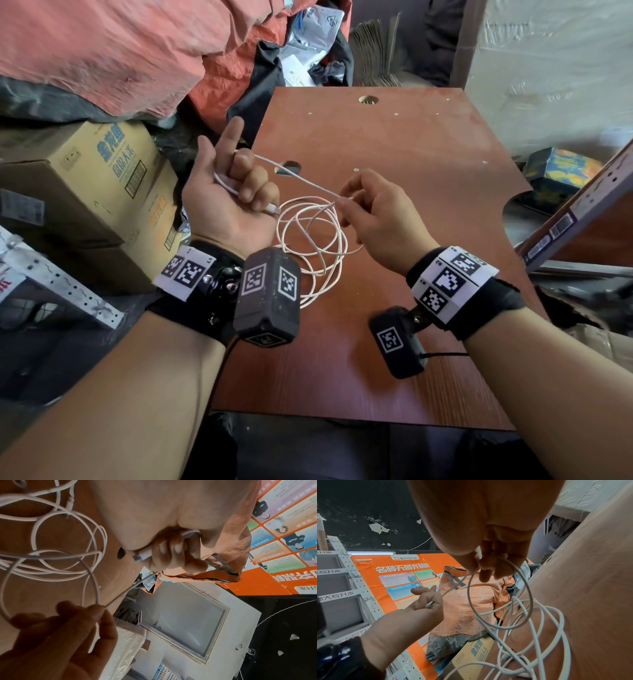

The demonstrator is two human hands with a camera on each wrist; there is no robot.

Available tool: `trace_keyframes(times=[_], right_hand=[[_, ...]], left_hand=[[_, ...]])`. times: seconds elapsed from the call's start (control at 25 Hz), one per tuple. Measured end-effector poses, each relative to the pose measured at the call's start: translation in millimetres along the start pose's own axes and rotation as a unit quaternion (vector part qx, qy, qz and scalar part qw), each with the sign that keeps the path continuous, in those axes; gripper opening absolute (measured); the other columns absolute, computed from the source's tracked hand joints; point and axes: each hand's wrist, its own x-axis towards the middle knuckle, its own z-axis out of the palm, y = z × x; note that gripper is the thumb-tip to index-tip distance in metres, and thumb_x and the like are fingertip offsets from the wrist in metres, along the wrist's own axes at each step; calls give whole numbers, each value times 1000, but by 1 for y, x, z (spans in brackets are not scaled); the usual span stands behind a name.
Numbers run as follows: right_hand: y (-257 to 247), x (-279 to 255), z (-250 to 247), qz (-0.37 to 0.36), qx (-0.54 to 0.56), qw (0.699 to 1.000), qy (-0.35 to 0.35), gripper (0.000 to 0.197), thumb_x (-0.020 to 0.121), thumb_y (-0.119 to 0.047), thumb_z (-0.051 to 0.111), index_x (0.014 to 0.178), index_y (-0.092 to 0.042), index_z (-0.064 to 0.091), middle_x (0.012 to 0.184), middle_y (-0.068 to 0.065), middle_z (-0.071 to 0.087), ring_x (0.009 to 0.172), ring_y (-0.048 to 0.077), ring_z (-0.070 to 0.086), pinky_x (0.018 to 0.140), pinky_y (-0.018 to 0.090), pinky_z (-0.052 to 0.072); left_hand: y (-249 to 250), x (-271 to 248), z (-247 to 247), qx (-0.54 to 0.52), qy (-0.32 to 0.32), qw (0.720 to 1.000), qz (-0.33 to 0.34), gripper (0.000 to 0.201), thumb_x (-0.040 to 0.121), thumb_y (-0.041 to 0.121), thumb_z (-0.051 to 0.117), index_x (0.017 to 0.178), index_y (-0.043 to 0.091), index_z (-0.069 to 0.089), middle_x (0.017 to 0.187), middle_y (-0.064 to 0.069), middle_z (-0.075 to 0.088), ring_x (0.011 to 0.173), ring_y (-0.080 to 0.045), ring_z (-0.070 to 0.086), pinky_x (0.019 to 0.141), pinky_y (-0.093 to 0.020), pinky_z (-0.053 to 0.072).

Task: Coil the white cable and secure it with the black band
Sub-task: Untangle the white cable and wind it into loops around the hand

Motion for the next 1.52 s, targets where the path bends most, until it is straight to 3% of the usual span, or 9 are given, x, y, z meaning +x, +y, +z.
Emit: trace_keyframes(times=[0.16,0.28,0.36,0.52,0.68,0.96,1.24,1.4,1.52], right_hand=[[-1,1,-3,-10,9,1000,-23,10,96,-23,58,102,-21,66,69,-4,68,56,14,63,60,44,57],[-2,-1,-7,-21,-25,997,-72,21,98,-23,55,114,-25,69,72,-7,71,56,22,62,60,42,56],[0,-5,-8,-23,-37,994,-99,24,99,-23,55,119,-27,68,69,-11,68,52,8,60,61,36,57],[-1,-8,-6,-48,-35,990,-125,26,98,-21,57,120,-23,69,62,-30,62,62,-1,63,57,10,47],[-5,-5,-2,-66,-50,988,-131,13,95,-23,62,99,-21,74,64,-11,69,61,3,65,60,13,44],[-13,-5,-1,-68,-68,984,-146,28,90,-25,65,69,-9,57,58,-5,49,53,9,42,54,20,35],[-21,-4,-6,-34,55,986,-155,9,93,-15,63,91,-10,70,71,8,64,62,10,54,60,34,46],[-24,-2,-6,-45,94,986,-130,15,97,-19,60,97,-10,73,62,1,54,55,6,46,54,19,37],[-24,-1,-3,-74,111,984,-115,14,96,-19,62,97,-12,74,68,16,60,57,18,43,55,27,36]], left_hand=[[5,5,4,-10,42,999,27,43,106,39,34,121,10,62,82,-2,70,53,-10,52,48,-22,38],[4,4,6,-19,23,999,16,44,105,40,35,129,9,57,112,-12,72,95,-25,70,82,-35,56],[0,3,5,11,3,1000,12,46,105,41,35,135,10,52,123,-13,68,114,-29,66,101,-43,49],[-4,4,4,96,-36,995,14,44,105,42,33,139,18,48,131,-9,65,123,-27,60,110,-48,39],[-9,7,3,205,-38,978,16,37,106,41,31,125,22,56,134,0,64,132,-19,52,115,-50,28],[-7,17,0,216,13,973,83,26,106,29,38,114,14,58,130,-5,65,125,-17,58,109,-37,42],[-21,17,-2,402,-30,906,128,20,106,19,40,99,20,59,112,-1,63,107,-13,64,100,-28,49],[-21,12,0,479,-55,869,113,22,107,17,39,111,11,60,97,-4,61,69,-9,57,66,-25,53],[-22,8,1,503,-70,856,98,25,107,16,39,118,4,58,87,-7,58,52,-9,46,47,-21,41]])
